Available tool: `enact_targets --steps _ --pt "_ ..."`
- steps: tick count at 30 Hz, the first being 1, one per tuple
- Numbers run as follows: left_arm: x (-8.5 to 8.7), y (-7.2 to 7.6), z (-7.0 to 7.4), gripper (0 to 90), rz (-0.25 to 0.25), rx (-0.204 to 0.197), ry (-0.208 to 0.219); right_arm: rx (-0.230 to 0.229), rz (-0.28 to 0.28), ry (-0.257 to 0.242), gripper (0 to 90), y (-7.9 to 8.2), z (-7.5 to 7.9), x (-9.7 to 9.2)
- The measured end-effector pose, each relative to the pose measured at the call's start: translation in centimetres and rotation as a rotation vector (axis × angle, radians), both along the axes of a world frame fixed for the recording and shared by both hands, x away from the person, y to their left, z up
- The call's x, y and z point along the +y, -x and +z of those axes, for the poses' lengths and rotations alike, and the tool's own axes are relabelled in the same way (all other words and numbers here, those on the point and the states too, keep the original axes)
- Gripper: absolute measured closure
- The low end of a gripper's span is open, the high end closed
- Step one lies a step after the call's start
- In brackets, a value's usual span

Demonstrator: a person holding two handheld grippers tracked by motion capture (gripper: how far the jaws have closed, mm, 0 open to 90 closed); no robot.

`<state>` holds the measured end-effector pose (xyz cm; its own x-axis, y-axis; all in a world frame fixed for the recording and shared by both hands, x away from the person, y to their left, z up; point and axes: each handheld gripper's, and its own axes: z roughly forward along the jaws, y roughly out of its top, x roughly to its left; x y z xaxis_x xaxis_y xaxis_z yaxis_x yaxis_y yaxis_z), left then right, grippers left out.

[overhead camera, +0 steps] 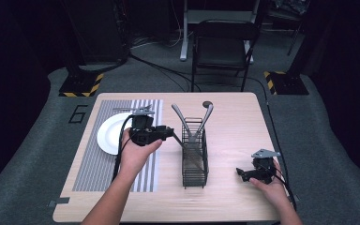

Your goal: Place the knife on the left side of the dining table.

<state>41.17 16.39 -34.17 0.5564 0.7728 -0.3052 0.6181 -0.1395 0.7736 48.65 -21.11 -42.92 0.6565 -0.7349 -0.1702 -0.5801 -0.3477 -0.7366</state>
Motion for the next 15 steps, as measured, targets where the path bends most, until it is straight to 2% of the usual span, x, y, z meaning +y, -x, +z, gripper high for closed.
enact_targets --steps 15 --pt "-0.87 -0.94 -0.49 68.6 0.008 0.002 0.016 -0.001 -0.003 0.0 0.0 -0.01 0.0 -0.01"
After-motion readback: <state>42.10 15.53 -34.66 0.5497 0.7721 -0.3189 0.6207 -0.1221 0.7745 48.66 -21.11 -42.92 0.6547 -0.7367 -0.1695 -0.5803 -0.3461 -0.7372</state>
